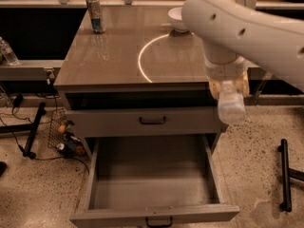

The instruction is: Pick blue plastic bottle from middle drawer and place on counter

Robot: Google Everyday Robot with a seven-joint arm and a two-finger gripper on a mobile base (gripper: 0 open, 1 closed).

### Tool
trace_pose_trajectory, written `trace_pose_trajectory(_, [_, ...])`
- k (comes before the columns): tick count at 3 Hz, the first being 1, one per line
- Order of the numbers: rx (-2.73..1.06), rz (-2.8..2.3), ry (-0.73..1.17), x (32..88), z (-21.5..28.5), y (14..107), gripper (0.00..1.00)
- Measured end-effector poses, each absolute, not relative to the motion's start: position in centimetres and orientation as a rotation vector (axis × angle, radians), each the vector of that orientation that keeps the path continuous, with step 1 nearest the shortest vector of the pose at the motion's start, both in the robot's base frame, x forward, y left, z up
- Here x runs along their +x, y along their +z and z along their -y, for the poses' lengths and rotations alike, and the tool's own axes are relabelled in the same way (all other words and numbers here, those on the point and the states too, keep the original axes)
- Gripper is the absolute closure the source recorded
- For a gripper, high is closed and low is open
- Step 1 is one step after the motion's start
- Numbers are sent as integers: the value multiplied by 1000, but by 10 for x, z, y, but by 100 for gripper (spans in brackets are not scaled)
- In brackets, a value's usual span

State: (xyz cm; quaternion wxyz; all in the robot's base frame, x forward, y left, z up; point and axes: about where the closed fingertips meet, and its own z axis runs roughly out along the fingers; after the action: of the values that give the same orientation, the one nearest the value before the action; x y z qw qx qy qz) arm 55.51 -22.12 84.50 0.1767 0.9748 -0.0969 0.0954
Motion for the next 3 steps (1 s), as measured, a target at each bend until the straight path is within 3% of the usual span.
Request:
trace_pose_trajectory(2, [2857, 223, 554, 638, 186, 929, 100])
trace_pose_trajectory(3, [3001, 196, 536, 671, 167, 915, 100])
